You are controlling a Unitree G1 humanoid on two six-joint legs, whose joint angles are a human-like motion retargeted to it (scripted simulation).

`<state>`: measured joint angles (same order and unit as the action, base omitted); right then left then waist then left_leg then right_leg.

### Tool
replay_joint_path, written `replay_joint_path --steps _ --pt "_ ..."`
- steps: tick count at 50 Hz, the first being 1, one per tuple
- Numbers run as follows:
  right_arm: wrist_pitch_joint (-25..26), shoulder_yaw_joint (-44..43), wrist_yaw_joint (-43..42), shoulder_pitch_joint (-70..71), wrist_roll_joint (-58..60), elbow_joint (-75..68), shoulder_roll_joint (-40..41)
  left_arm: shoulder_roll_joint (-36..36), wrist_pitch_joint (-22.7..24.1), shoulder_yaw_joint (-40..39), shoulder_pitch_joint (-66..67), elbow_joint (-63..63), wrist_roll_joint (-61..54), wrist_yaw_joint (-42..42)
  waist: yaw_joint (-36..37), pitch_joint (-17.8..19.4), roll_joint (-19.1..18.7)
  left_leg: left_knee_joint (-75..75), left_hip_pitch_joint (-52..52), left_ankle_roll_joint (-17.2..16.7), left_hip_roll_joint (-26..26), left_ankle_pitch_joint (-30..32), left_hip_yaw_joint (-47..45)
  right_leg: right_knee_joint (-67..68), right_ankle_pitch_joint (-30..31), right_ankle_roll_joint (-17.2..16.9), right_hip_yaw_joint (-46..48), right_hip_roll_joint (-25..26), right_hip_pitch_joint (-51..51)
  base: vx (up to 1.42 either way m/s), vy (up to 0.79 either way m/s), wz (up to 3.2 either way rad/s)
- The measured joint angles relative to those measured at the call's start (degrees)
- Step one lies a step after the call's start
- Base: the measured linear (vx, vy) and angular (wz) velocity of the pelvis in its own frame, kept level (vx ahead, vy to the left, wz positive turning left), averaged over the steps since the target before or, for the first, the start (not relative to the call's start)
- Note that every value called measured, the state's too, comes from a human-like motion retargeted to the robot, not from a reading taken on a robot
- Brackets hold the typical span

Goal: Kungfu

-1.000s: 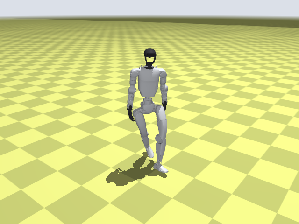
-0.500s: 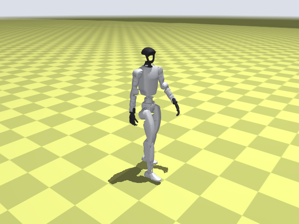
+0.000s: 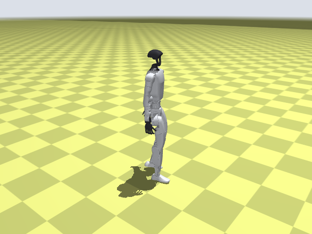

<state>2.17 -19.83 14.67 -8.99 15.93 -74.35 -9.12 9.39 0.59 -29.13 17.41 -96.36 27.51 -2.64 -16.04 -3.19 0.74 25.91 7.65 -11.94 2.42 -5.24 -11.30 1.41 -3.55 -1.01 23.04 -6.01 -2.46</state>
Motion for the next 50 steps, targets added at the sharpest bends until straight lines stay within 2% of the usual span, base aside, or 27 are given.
replay_joint_path --steps 2,3,5,7,10,13,15,18,20,21,22,25,28,30,33,34,35,38,40,42,43,45,47,50 --pt "0.51 -0.40 -0.75 0.42 0.52 0.87 -0.73 -0.47 2.26 1.09 -1.17 -0.46 -3.36 0.48 2.13 1.05 -0.37 -5.84 -1.48 0.92 -2.91 -1.31 0.02 0.09 -0.57 0.04 -0.32 1.87 1.21 0.02 -0.14 -0.13" --pt "0.55 -0.66 -1.50 0.80 0.78 1.18 -1.12 -0.49 2.68 2.24 -2.25 -0.90 -5.58 0.69 2.37 1.79 -0.63 -8.53 -2.68 4.30 -4.17 -3.17 0.52 0.25 -0.99 -0.04 0.13 2.51 2.09 0.00 -0.06 0.52" --pt "0.21 -0.87 -2.88 1.05 0.80 1.67 -1.70 -0.14 2.29 3.91 -4.13 -1.05 -7.94 1.13 0.23 1.90 -1.45 -13.74 -6.70 9.23 -1.83 -6.02 -7.88 0.75 -2.12 -0.23 3.72 3.64 3.06 0.03 -0.03 1.30" --pt "-0.42 -0.24 -3.56 1.06 0.41 1.77 -1.79 0.59 1.21 4.39 -6.45 -1.05 -8.01 1.44 -2.46 1.22 -1.45 -18.32 -10.11 12.20 -0.76 -8.38 -13.50 1.59 -3.01 -1.07 7.26 4.04 3.66 0.07 -0.09 1.65" --pt "-0.91 0.36 -3.58 1.33 1.01 1.13 -0.31 2.43 0.85 5.24 -9.95 -0.19 -6.63 0.73 -6.51 -0.13 -1.24 -18.66 -8.35 8.62 0.04 -8.23 -5.39 3.98 -3.09 -4.59 11.47 3.83 3.12 0.05 -0.08 1.24" --pt "-3.19 0.39 -4.67 2.12 2.13 0.33 1.75 3.67 2.01 8.94 -13.63 4.55 -5.27 -1.70 -4.39 0.30 -0.39 -20.37 -8.10 9.88 1.58 -6.88 -7.73 9.86 1.52 -11.30 8.96 2.00 -0.75 -0.12 -0.07 -0.13" --pt "-5.99 1.97 -5.88 2.91 2.86 0.26 2.45 4.68 3.10 11.32 -16.67 8.08 -4.20 -3.35 -1.28 1.57 -1.03 -22.06 -8.26 10.21 3.28 -6.51 -9.83 14.38 6.61 -13.99 5.68 4.40 -5.70 -0.23 -0.10 -0.87" --pt "-7.21 4.87 -10.04 4.37 7.70 -0.88 1.69 4.78 6.19 13.23 -19.40 13.06 -1.31 -5.56 -0.78 3.52 -2.27 -22.96 -9.65 9.71 5.08 -6.89 -10.66 22.64 10.58 -13.99 0.45 5.43 -10.60 -0.09 0.08 -0.16" --pt "-6.72 5.39 -13.90 5.00 12.53 -2.07 1.74 5.40 8.21 13.77 -20.51 14.92 0.32 -7.43 -3.13 3.81 -2.85 -22.87 -9.42 9.57 5.41 -6.83 -10.12 24.70 9.73 -13.99 -1.43 5.03 -11.87 0.00 0.07 0.66" --pt "-6.88 5.61 -15.63 4.99 14.16 -2.91 1.64 5.68 8.82 14.08 -20.92 15.39 1.17 -7.89 -4.09 3.79 -2.92 -22.77 -9.27 9.64 4.95 -6.70 -9.15 24.18 8.52 -13.27 -0.59 2.52 -11.44 0.04 0.08 0.64" --pt "-7.09 5.81 -17.15 4.87 15.36 -3.73 1.54 5.81 9.24 14.44 -21.30 15.73 2.06 -8.03 -4.74 3.70 -3.00 -22.71 -9.15 9.67 4.57 -6.56 -8.41 22.89 7.58 -11.97 0.23 0.21 -10.91 0.09 0.07 0.49" --pt "-7.75 5.68 -19.90 3.66 14.73 -6.33 1.30 4.80 9.12 16.00 -22.19 15.62 5.06 -5.74 -4.03 3.11 -3.04 -22.94 -9.42 9.35 3.79 -6.22 -8.01 12.76 6.14 -4.92 2.91 -5.18 -7.91 0.13 -0.03 0.37" --pt "-7.37 4.19 -20.67 2.55 11.74 -8.73 2.03 4.04 9.61 17.62 -22.35 15.25 6.13 -3.97 -3.90 3.75 -2.70 -22.85 -10.54 8.70 3.38 -6.51 -5.92 1.48 5.83 -2.38 7.88 -7.77 -3.27 0.12 -0.19 0.62" --pt "-6.94 3.48 -20.52 2.01 9.68 -10.33 2.98 4.09 9.87 17.60 -21.42 15.30 6.75 -4.66 -3.77 3.87 -2.01 -22.71 -11.23 7.87 3.21 -6.68 -4.44 -3.62 8.21 -5.32 8.66 -8.65 -1.64 0.09 -0.32 0.35" --pt "-5.78 3.39 -18.64 1.83 6.56 -12.40 4.74 4.13 9.13 15.53 -17.99 15.65 8.98 -6.55 -0.68 2.67 -0.23 -22.42 -11.12 6.43 2.87 -6.56 -4.50 0.78 11.16 -10.82 -0.80 -9.87 -3.87 0.08 -0.34 -0.43" --pt "-5.16 3.68 -17.91 1.82 5.53 -12.57 5.22 3.84 8.76 14.81 -16.56 15.39 9.19 -6.45 -0.23 2.75 -0.84 -22.34 -11.09 5.76 4.19 -6.36 -4.54 2.01 11.05 -9.71 0.05 -9.94 -3.91 0.05 -0.39 -0.35" --pt "-4.45 4.04 -17.26 1.82 4.50 -12.53 5.66 3.47 8.35 14.19 -15.11 14.96 9.08 -6.08 -0.27 3.05 -2.01 -22.29 -11.09 5.03 6.09 -6.11 -4.32 2.90 10.26 -7.05 2.31 -9.88 -3.63 0.01 -0.38 0.48" --pt "-3.20 3.90 -15.04 0.78 3.68 -10.33 6.34 3.56 5.66 14.44 -13.35 9.37 5.16 -4.29 -4.39 3.09 -2.54 -21.84 -10.48 4.59 6.79 -5.22 -0.86 -0.70 9.46 -5.62 9.02 -8.05 0.03 -0.01 -0.40 1.09" --pt "-3.01 2.63 -13.24 -0.38 4.65 -8.98 6.42 3.52 2.43 13.15 -12.05 5.45 4.89 -2.73 -3.37 1.82 -2.44 -21.44 -9.64 3.69 7.65 -4.05 -1.56 -0.41 7.90 -5.20 9.56 -7.10 -0.17 0.04 -0.38 0.26" --pt "-2.99 1.75 -10.99 -0.79 4.97 -7.71 5.75 1.71 0.73 11.17 -10.86 2.12 2.50 2.40 -1.87 0.62 -2.31 -21.07 -9.04 2.79 8.37 -2.49 -3.45 -0.12 6.72 -4.38 9.01 -6.04 -0.85 0.05 -0.27 -0.49" --pt "-2.82 1.91 -9.77 -0.56 5.40 -7.23 4.99 0.70 1.44 9.61 -10.05 0.95 0.76 4.81 -0.55 0.28 -2.25 -20.90 -9.15 2.37 8.67 -1.81 -5.30 0.45 5.92 -3.84 7.49 -5.26 -1.60 0.03 -0.16 -0.38" --pt "-1.03 1.95 -7.39 0.36 7.02 -6.01 3.17 -0.97 3.81 8.20 -8.69 -0.34 -3.98 6.78 -4.61 0.66 -3.23 -16.35 -4.20 1.48 9.83 -0.55 -0.85 0.84 4.95 -3.97 11.04 -5.38 -0.54 0.02 -0.06 0.96" --pt "1.02 1.83 -5.14 0.91 8.22 -4.25 1.66 -2.13 4.24 8.23 -8.01 0.14 -9.22 5.92 -7.15 0.60 -4.11 -13.37 -1.26 -0.10 10.79 -0.20 3.18 1.50 4.46 -4.33 13.54 -5.92 -0.34 0.00 0.03 0.99" --pt "1.57 1.14 -3.18 0.73 7.38 -1.68 0.06 -3.48 3.70 5.87 -7.89 2.22 -11.25 4.46 -3.65 0.29 -3.35 -12.76 -1.01 -1.51 10.55 1.12 3.58 2.52 4.67 -4.70 11.51 -6.89 -1.33 0.00 0.03 -0.44"
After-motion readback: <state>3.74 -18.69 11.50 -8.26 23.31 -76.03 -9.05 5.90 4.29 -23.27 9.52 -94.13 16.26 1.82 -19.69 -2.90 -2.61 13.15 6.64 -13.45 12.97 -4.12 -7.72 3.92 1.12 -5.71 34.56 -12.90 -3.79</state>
